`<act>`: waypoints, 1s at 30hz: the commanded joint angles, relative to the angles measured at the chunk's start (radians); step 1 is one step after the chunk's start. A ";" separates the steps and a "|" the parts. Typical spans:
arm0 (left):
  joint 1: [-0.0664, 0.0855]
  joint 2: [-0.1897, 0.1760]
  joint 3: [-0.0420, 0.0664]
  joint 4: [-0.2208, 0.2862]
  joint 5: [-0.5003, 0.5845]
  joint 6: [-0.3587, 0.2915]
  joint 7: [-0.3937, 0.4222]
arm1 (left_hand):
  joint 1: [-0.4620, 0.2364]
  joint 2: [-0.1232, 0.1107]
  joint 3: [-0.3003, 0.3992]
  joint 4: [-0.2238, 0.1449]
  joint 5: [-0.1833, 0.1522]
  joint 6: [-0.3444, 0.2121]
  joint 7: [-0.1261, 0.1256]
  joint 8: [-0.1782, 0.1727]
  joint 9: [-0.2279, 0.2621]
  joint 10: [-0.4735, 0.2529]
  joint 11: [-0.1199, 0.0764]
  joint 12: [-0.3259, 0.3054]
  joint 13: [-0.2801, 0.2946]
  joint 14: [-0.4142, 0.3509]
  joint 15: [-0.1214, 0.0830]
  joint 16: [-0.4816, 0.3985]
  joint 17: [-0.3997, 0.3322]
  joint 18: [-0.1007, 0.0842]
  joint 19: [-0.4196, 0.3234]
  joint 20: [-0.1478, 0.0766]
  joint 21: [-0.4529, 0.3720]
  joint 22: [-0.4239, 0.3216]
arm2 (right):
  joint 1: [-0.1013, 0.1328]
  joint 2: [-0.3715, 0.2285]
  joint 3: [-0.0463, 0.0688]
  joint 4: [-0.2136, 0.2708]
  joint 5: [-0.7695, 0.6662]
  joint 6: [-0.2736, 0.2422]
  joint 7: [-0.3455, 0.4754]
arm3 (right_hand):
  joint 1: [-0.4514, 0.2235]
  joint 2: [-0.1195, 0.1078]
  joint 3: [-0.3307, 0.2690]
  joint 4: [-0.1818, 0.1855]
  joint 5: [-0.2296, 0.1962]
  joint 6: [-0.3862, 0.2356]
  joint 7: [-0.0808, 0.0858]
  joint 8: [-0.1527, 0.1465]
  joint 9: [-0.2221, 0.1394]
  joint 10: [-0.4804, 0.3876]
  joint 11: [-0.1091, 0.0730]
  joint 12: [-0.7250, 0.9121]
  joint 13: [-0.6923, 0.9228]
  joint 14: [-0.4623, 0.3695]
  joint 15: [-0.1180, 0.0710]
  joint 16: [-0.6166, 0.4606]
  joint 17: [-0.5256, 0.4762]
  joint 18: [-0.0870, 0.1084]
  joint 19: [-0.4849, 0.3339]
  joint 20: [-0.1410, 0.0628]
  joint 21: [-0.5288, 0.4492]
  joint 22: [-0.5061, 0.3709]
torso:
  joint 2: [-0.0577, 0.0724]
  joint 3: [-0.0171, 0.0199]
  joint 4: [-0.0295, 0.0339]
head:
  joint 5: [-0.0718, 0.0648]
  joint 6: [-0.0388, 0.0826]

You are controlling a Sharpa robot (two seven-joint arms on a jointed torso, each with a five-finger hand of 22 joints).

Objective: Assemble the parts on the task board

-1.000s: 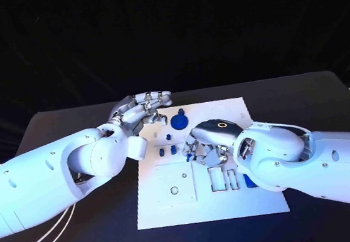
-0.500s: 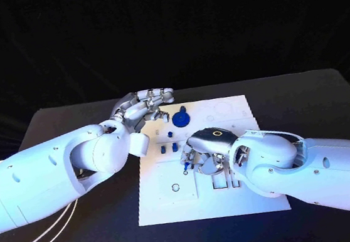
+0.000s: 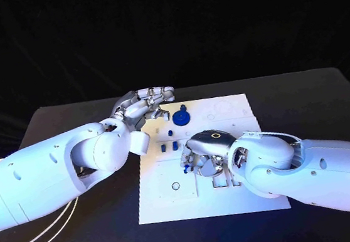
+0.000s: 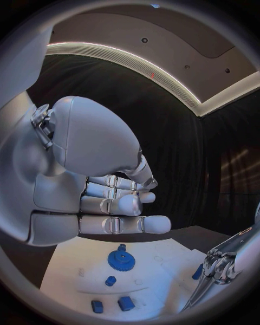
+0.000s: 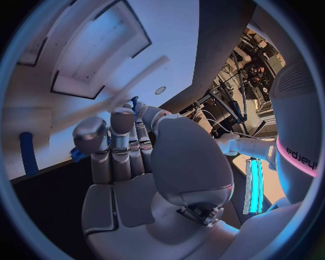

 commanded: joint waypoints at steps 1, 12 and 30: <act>0.000 0.001 0.001 0.002 -0.005 0.019 0.004 | 0.000 0.004 -0.003 -0.001 0.004 -0.005 -0.001 0.003 0.001 -0.005 0.001 0.007 0.001 -0.006 0.001 -0.005 -0.001 0.013 -0.009 0.001 -0.003 -0.001 | -0.003 0.003 -0.001 -0.001 -0.012 0.024 0.002 | -0.009 -0.002 -0.005 0.001 0.004 0.002 0.003 0.003 0.001 0.000 0.003 -0.003 -0.001 0.014 0.002 -0.001 -0.001 -0.007 -0.001 0.004 -0.004 -0.001 | 0.001 0.0002 0.0004 | 0.001 -0.002; 0.000 0.000 0.001 0.002 -0.005 0.022 0.001 | 0.000 0.004 -0.003 -0.001 0.004 -0.005 -0.001 0.003 0.001 -0.005 0.001 0.007 0.001 -0.006 0.001 -0.005 -0.001 0.013 -0.009 0.001 -0.003 -0.001 | -0.006 0.016 -0.004 -0.008 -0.047 0.034 -0.007 | -0.010 -0.001 -0.006 0.001 0.004 0.001 0.003 0.003 0.002 0.000 0.003 -0.003 -0.001 0.014 0.002 -0.001 -0.001 -0.007 -0.001 0.004 -0.005 -0.001 | -0.001 0.0006 -0.0006 | 0.000 -0.002; 0.000 -0.001 0.001 -0.002 -0.005 0.027 0.002 | -0.003 0.003 -0.005 0.000 0.003 -0.008 0.000 0.005 0.002 -0.008 0.003 0.009 0.002 -0.007 0.002 -0.004 0.000 0.013 -0.009 0.002 -0.005 -0.002 | -0.011 0.022 -0.015 -0.015 -0.094 0.069 -0.053 | -0.035 -0.016 -0.036 0.004 0.003 -0.031 0.019 -0.020 -0.003 -0.041 0.018 -0.021 -0.004 0.002 0.013 -0.030 -0.030 0.001 -0.025 0.012 -0.033 -0.047 | 0.000 0.0001 -0.0011 | 0.000 -0.005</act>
